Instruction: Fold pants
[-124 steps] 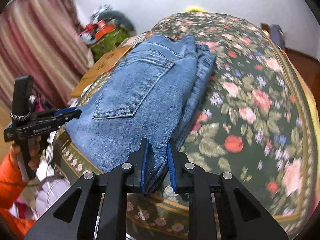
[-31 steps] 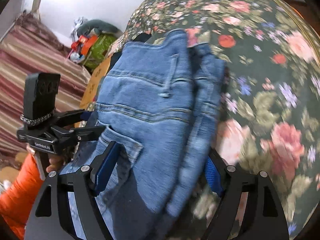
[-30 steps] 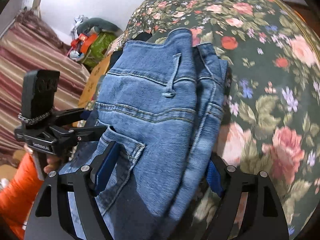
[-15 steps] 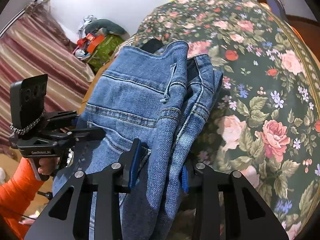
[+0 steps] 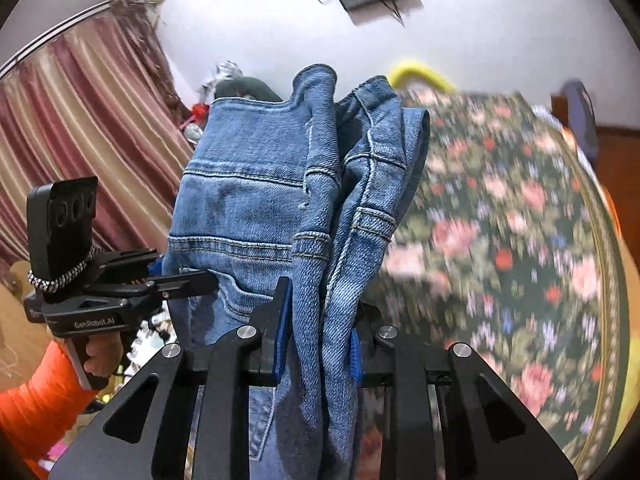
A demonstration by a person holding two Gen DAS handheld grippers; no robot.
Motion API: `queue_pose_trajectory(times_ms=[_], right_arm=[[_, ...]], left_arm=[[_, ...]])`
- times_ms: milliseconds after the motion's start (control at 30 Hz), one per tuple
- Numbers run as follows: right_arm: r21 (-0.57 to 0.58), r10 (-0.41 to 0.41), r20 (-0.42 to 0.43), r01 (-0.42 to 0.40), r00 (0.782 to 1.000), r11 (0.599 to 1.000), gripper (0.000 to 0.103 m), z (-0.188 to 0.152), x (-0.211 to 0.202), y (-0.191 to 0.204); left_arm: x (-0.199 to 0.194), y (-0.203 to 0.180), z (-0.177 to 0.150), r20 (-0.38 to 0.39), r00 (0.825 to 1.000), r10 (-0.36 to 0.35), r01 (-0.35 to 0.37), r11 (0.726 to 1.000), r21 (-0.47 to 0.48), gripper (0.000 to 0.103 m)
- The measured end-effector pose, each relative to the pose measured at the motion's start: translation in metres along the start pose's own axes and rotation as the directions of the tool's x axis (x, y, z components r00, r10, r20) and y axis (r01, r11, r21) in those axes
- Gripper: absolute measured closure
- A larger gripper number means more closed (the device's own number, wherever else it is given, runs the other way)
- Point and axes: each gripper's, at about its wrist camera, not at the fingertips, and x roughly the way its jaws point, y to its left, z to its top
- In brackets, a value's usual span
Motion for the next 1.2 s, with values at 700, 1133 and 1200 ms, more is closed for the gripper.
queue_pose_trajectory(times_ms=[700,1133,1200], right_arm=[[-0.120,0.008,0.026,-0.005,1.000,0.993,0.081,0.122,0.148,0.031],[-0.080,-0.154,-0.188,0.141,0.970,0.987,0.082,0.113,0.302,-0.032],[-0.087,-0.191,-0.257,0.174,0.947,0.981,0.082,0.107,0.320,-0.042]], left_arm=[[0.028,0.161,0.068,0.113,0.980,0.163,-0.149,0.981,-0.124,0.072],[0.188,0.249,0.053,-0.049,0.979,0.199,-0.205,0.949,-0.240,0.072],[0.203,0.250,0.052,-0.083,0.977,0.197,-0.211,0.949,-0.233,0.072]])
